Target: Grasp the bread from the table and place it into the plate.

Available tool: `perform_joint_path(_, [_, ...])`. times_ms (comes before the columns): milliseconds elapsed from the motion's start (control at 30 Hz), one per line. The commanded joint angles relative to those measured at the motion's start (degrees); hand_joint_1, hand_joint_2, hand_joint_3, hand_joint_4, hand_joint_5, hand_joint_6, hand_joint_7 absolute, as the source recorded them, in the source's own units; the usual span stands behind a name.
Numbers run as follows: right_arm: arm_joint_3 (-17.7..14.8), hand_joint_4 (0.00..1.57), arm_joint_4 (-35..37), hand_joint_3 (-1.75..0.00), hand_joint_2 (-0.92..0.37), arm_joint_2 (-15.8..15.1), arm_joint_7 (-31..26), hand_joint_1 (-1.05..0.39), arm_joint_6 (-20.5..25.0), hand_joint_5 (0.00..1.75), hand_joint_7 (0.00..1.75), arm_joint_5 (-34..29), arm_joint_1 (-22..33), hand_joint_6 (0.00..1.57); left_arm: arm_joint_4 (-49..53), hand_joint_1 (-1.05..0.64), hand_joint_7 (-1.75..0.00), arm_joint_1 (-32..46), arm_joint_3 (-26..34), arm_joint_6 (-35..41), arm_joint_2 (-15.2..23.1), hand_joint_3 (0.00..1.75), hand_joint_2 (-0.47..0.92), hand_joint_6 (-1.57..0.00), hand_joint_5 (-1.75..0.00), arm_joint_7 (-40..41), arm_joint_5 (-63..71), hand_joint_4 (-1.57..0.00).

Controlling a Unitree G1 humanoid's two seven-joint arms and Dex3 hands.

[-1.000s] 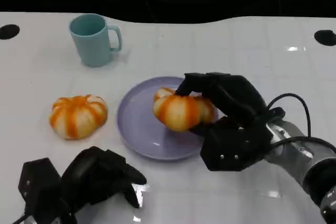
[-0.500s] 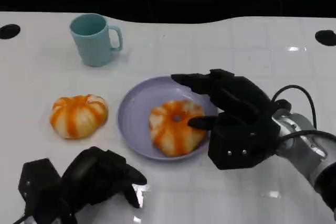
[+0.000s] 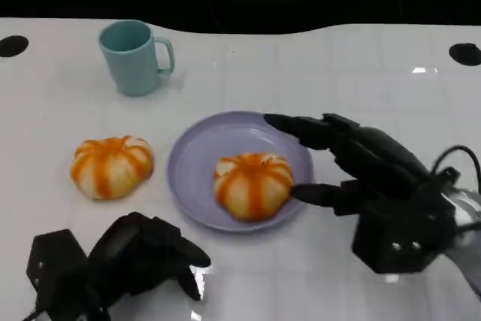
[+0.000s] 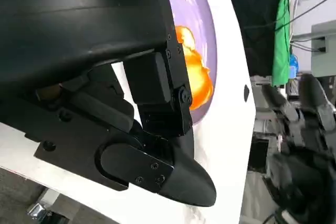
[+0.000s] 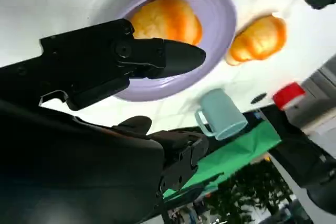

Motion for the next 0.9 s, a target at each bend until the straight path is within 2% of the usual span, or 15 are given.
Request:
perform_joint_path(33, [-3.1,0.26,-5.42,-0.44,-0.92,-1.47,-0.78,-0.75,-0.76,0.64,0.11,2.22,5.58,0.37,-0.06,-1.05,-0.07,0.23,0.17,0.2,0.78,0.05,0.92,-1.57,-0.84,-0.68,-0.63,-1.35])
perform_joint_path(67, [-3.91,0.26,-6.76,-0.44,-0.92,-1.41,-1.24,-0.75,-1.61,0.65,0.12,3.09,7.54,0.38,-0.21,-1.05,-0.07,0.24,0.22,0.6,0.73,0.05,0.92,-1.57,-0.84,-0.67,-0.76,-1.35])
perform_joint_path(133, [-4.91,0.31,-8.38,-0.44,-0.92,-1.21,-1.52,-0.69,-2.45,0.83,0.15,4.03,9.74,0.47,-0.44,-1.05,-0.08,0.27,0.27,1.04,0.68,0.04,0.92,-1.57,-0.84,-0.59,-0.86,-1.35])
perform_joint_path(200, [-5.69,0.32,-9.09,-0.43,-0.92,-0.8,-2.3,-0.68,-3.68,0.87,0.16,4.59,11.28,0.49,-0.49,-1.05,-0.08,0.29,0.07,0.72,0.81,0.04,0.92,-1.57,-0.84,-0.38,-0.61,-1.35])
perform_joint_path(233, [-6.1,0.38,-9.29,-0.42,-0.92,-0.53,-2.88,-0.66,-4.53,1.01,0.2,4.86,12.04,0.56,-0.47,-1.05,-0.08,0.29,-0.07,0.4,0.91,0.05,0.92,-1.57,-0.84,-0.23,-0.37,-1.34])
perform_joint_path(267, [-6.74,0.4,-9.12,-0.42,-0.92,-0.06,-3.67,-0.65,-6.13,1.06,0.21,5.77,13.32,0.58,-0.66,-1.05,-0.08,0.3,-0.21,0.29,0.96,0.05,0.92,-1.57,-0.84,0.11,-0.12,-1.34])
perform_joint_path(333, [-7.38,0.45,-8.67,-0.4,-0.92,0.43,-4.43,-0.61,-7.98,1.34,0.31,6.8,14.56,0.67,-0.94,-1.05,-0.09,0.34,-0.35,0.33,0.98,0.06,0.92,-1.57,-0.85,0.49,0.09,-1.35])
perform_joint_path(433, [-7.65,0.46,-8.28,-0.4,-0.92,0.62,-4.53,-0.6,-8.83,1.42,0.34,6.97,14.78,0.69,-1.07,-1.05,-0.09,0.38,-0.43,0.4,0.99,0.07,0.92,-1.57,-0.85,0.61,0.11,-1.35])
perform_joint_path(467, [-8.01,0.49,-7.71,-0.4,-0.92,0.58,-4.48,-0.58,-10.72,1.46,0.38,8.12,16.09,0.74,-1.23,-1.05,-0.09,0.45,-0.5,0.51,1.01,0.07,0.92,-1.57,-0.85,0.81,0.19,-1.35])
perform_joint_path(533, [-8.52,0.58,-7.15,-0.39,-0.92,0.51,-3.97,-0.54,-13.36,1.58,0.74,10.34,18.38,0.73,-1.46,-1.05,-0.09,0.53,-0.53,0.86,1.0,0.06,0.92,-1.57,-0.85,0.77,-0.02,-1.35])
perform_joint_path(567, [-8.67,0.61,-7.19,-0.39,-0.92,0.48,-3.52,-0.53,-14.2,1.62,0.99,11.55,19.47,0.69,-1.53,-1.05,-0.09,0.55,-0.54,0.84,0.99,0.06,0.92,-1.57,-0.85,0.71,-0.06,-1.34])
perform_joint_path(633, [-8.77,0.64,-7.47,-0.38,-0.92,0.46,-2.89,-0.51,-14.94,1.68,1.22,12.83,20.65,0.64,-1.56,-1.05,-0.09,0.56,-0.56,0.66,1.0,0.05,0.92,-1.57,-0.85,0.59,-0.08,-1.34])
perform_joint_path(733, [-8.8,0.66,-9.16,-0.39,-0.92,0.27,-1.8,-0.5,-14.83,1.74,1.38,14.05,22.77,0.62,-1.81,-1.05,-0.09,0.6,-0.59,1.07,0.94,0.05,0.92,-1.57,-0.86,0.82,-0.07,-1.34])
perform_joint_path(833, [-8.79,0.68,-11.4,-0.39,-0.92,-0.17,-0.3,-0.5,-14.4,1.74,1.46,15.48,25.79,0.64,-2.06,-1.05,-0.1,0.66,-0.54,1.26,0.83,0.05,0.92,-1.57,-0.86,0.86,-0.2,-1.34])
perform_joint_path(900, [-8.89,0.71,-12.41,-0.35,-0.92,-0.21,0.63,-0.49,-13.98,1.75,1.59,16.45,27.21,0.63,-2.28,-1.05,-0.1,0.72,-0.57,1.39,0.82,0.04,0.92,-1.57,-0.86,0.94,-0.15,-1.34])
